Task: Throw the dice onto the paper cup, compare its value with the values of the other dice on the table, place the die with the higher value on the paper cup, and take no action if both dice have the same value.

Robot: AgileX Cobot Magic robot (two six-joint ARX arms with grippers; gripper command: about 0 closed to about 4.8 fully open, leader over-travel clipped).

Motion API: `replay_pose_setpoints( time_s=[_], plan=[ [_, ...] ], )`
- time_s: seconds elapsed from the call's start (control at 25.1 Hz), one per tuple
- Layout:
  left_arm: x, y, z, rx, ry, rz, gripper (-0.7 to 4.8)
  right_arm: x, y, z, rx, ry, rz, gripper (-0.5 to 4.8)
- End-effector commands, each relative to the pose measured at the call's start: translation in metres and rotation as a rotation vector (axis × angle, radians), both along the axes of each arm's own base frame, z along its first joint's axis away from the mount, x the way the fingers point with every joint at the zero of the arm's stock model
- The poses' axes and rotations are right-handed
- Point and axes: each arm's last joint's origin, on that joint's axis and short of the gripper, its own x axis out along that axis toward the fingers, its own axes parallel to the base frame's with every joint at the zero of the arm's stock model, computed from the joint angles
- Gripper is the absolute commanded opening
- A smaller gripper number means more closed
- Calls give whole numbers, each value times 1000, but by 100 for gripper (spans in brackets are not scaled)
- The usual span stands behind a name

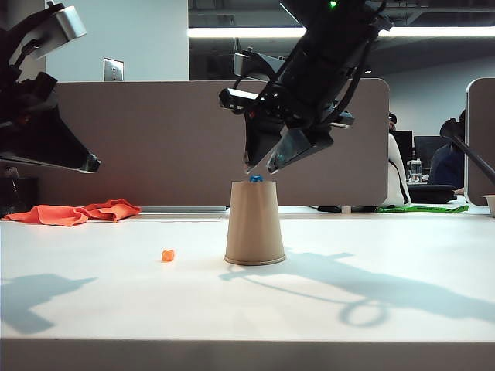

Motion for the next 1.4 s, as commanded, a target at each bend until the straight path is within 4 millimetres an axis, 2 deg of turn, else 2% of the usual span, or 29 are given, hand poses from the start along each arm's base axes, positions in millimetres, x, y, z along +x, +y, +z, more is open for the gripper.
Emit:
replay_pose_setpoints(
  time_s=[0.04, 1.32, 1.4],
  plan=[
    [0, 0, 2, -5, -2, -1, -5, 2, 2, 5, 16, -38, -3, 181],
    [0, 0, 2, -5, -1, -1, -5, 18, 11, -21, -1, -59, -16, 179],
    [0, 0, 1, -5, -1, -1, -5, 18, 11, -20, 0, -59, -15, 150]
  ],
)
